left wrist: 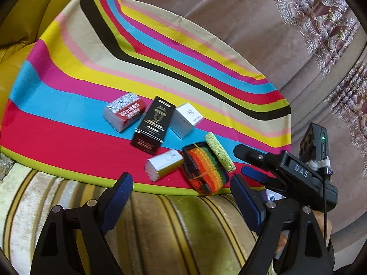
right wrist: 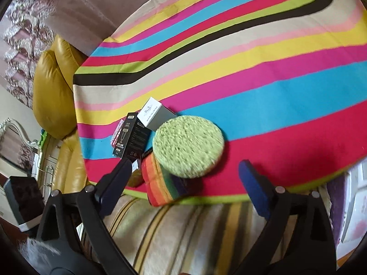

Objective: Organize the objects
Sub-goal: 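Move both grippers back toward the cloth, then grasp the small white box with the left gripper while the right grasps the green sponge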

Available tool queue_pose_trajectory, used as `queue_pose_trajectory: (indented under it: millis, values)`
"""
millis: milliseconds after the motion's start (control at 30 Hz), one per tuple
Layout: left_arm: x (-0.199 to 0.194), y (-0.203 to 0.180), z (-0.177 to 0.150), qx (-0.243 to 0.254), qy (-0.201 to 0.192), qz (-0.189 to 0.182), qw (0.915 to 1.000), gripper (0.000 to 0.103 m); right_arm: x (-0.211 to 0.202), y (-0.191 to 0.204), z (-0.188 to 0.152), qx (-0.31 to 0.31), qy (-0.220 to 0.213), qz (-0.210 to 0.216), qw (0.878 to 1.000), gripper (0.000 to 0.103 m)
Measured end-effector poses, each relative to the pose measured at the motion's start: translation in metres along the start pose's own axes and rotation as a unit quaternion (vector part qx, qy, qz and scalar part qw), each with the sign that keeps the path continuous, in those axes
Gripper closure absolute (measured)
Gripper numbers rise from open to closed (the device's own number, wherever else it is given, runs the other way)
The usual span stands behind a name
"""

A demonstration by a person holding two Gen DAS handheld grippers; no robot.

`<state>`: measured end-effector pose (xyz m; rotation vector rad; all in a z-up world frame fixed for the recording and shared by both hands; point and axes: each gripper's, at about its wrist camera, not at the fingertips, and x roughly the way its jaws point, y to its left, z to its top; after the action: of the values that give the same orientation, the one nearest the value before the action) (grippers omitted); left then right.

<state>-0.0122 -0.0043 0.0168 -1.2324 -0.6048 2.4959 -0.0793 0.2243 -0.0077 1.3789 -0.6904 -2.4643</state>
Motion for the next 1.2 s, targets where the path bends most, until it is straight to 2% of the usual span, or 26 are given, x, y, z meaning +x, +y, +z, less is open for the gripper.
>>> queue_pose_trajectory:
  millis: [200,367,567,633,900,1000,1100,1200]
  values:
    - [-0.002,0.014,0.006,-0.009,-0.010,0.017,0.9998,0.016,0.018,0.005,0.007,-0.005,0.008,-0.015,1.000,0.008]
    - [0.001,0.021,0.015,0.004,-0.011,0.036,0.9993,0.016,0.030,0.005,0.011,-0.002,0.015,-0.027,1.000,0.008]
    - [0.023,0.007,0.016,0.058,0.040,0.052,0.9961,0.027,0.040,0.008,0.016,-0.006,0.015,-0.042,0.999,0.010]
    - [0.032,0.004,0.016,0.070,0.059,0.060,0.9939,0.030,0.044,0.010,0.018,-0.015,0.017,-0.058,0.998,0.019]
    - [0.056,-0.012,0.021,0.135,0.097,0.082,0.9826,0.033,0.044,0.011,0.018,-0.032,0.006,-0.065,0.997,0.020]
    - [0.067,-0.018,0.022,0.161,0.114,0.089,0.9763,0.037,0.033,0.011,0.015,-0.033,-0.019,-0.070,0.997,0.020]
    - [0.078,-0.020,0.020,0.178,0.133,0.096,0.9702,0.045,0.027,0.015,0.012,-0.042,-0.038,-0.077,0.995,0.020]
    - [0.083,-0.023,0.019,0.189,0.140,0.100,0.9668,0.062,0.021,0.016,0.010,-0.051,-0.047,-0.080,0.994,0.020]
